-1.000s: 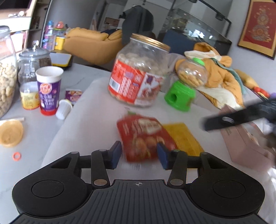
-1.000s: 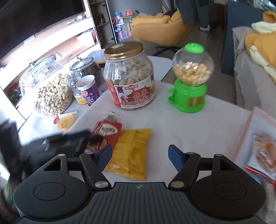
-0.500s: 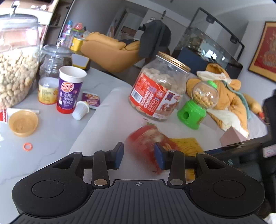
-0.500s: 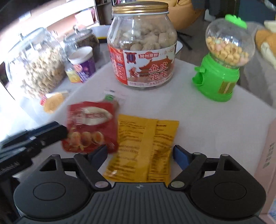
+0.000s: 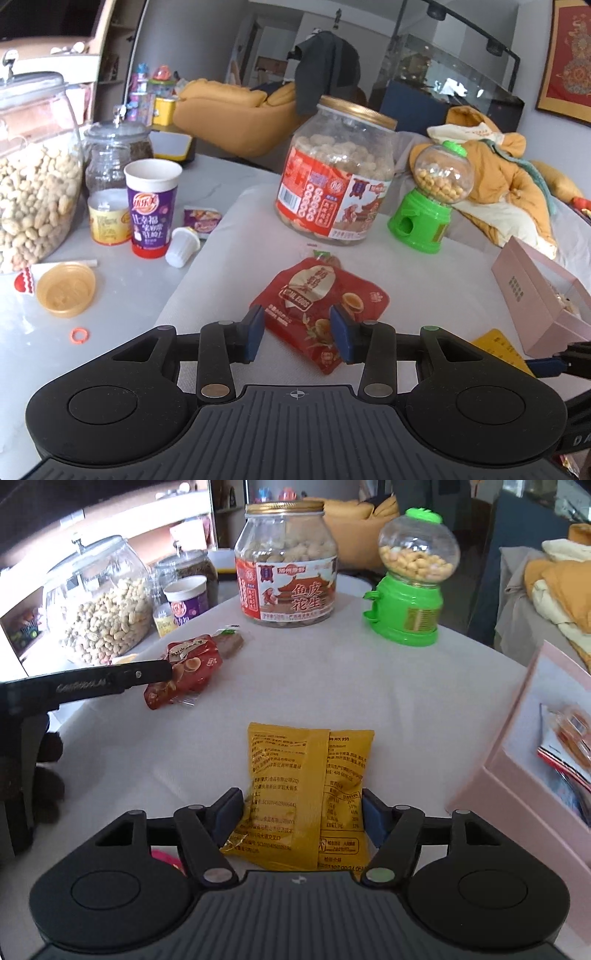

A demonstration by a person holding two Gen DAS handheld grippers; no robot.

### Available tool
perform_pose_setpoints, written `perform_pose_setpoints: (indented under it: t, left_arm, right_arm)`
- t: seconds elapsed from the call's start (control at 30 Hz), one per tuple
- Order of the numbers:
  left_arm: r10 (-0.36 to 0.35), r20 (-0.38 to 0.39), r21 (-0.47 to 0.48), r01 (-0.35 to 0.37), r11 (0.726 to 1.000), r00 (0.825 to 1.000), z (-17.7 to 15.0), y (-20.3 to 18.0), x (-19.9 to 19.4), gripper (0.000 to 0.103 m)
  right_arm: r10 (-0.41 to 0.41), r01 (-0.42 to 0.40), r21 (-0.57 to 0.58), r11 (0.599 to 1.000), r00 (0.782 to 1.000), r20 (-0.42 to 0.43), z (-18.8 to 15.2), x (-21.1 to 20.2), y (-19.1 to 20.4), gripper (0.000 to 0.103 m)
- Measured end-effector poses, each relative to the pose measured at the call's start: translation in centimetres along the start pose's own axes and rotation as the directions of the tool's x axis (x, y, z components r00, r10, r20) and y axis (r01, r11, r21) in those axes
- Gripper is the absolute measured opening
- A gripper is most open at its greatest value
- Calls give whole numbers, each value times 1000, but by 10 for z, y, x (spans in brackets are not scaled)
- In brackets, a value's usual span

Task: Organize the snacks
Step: 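Grasp the red egg-cake bag with the left tool while the right tool grasps the small hawthorn stick packet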

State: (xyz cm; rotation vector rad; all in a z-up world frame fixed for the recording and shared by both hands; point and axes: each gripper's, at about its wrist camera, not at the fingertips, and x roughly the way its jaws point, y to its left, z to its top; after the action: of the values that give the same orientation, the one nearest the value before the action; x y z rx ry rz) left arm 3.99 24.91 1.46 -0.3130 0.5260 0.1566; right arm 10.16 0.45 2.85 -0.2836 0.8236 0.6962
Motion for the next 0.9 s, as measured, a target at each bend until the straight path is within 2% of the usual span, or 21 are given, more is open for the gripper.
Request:
perform_pose_setpoints:
  t: [0.07, 0.17, 0.3, 0.43, 0.53, 0.6, 0.73, 0.83, 0.9]
  left_arm:
    - [-33, 47, 6, 33, 999, 998, 2, -1, -11, 44]
    - [-31, 102, 32, 28, 999, 994, 12, -4, -21, 44]
    - [20, 37, 95, -24, 995, 999, 36, -8, -2, 44]
    - [11, -51, 23, -10, 1000, 999, 51, 8, 24, 44]
    - [7, -130, -21, -10, 1000, 992, 42, 14, 36, 44]
    - [-24, -122, -4, 24, 1000, 992, 29, 6, 29, 46]
    - [-67, -147, 142, 88, 986, 987, 11, -23, 14, 47]
    - [-7, -126, 302, 45, 952, 992, 7, -46, 1, 48]
    - [-5, -88, 372, 37, 927, 996, 6, -58, -9, 47]
  right_arm:
    - [-9, 9, -9, 1000, 999, 38, -8, -1, 1, 79]
    - [-32, 31, 8, 999, 994, 108, -22, -3, 1, 86]
    - [-24, 21, 29, 999, 992, 122, -25, -4, -3, 87]
    - [-28, 25, 27, 999, 992, 123, -26, -5, -2, 87]
    - [-24, 21, 30, 999, 992, 124, -25, -5, -3, 87]
    - [-24, 20, 30, 999, 992, 125, -26, -5, -2, 87]
    - [-26, 22, 29, 999, 992, 124, -26, -5, -2, 88]
    - [-26, 22, 29, 999, 992, 124, -26, -5, -2, 88]
    - [-26, 23, 29, 999, 992, 125, -26, -5, -2, 88]
